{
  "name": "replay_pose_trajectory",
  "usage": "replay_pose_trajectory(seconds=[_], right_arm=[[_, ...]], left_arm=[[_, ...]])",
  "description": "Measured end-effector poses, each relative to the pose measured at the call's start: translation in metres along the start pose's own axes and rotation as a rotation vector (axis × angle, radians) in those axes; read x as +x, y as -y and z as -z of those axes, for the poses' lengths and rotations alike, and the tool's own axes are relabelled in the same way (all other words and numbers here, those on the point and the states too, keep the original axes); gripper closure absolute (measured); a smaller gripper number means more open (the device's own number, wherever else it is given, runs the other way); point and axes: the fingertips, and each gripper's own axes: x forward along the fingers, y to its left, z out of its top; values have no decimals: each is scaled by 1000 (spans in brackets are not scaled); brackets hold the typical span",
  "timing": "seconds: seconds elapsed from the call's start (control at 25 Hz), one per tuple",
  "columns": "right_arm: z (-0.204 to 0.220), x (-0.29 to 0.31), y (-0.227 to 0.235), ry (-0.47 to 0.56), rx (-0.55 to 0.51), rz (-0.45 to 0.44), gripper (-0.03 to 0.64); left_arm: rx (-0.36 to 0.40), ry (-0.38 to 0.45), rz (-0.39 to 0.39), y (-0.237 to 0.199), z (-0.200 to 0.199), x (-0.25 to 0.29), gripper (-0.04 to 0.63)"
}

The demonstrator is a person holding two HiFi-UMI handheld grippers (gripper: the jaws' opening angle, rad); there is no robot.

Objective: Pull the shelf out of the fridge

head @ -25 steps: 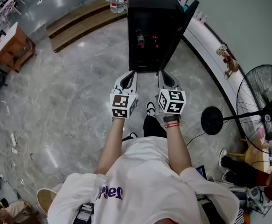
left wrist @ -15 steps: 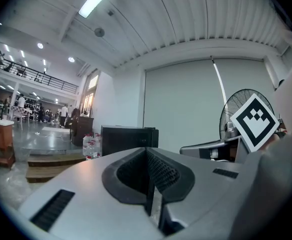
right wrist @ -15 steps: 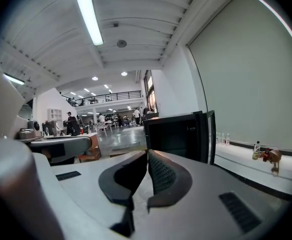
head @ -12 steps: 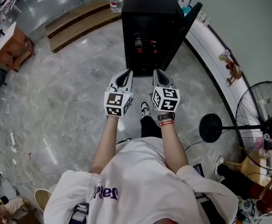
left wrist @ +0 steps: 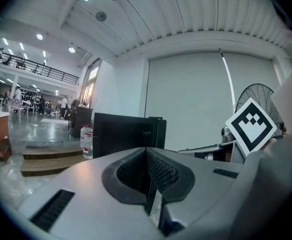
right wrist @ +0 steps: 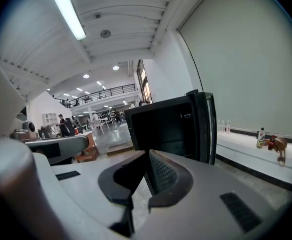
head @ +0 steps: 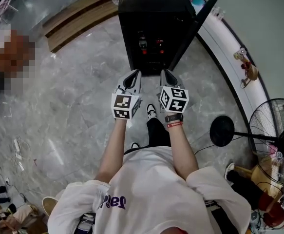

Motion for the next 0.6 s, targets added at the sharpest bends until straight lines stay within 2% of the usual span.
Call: replay_pose_trajectory(seconds=[0.6], right_arm=[[28, 109, 29, -85, 58, -54, 574]], left_arm=[[-62, -32, -14, -51, 33, 88, 575]])
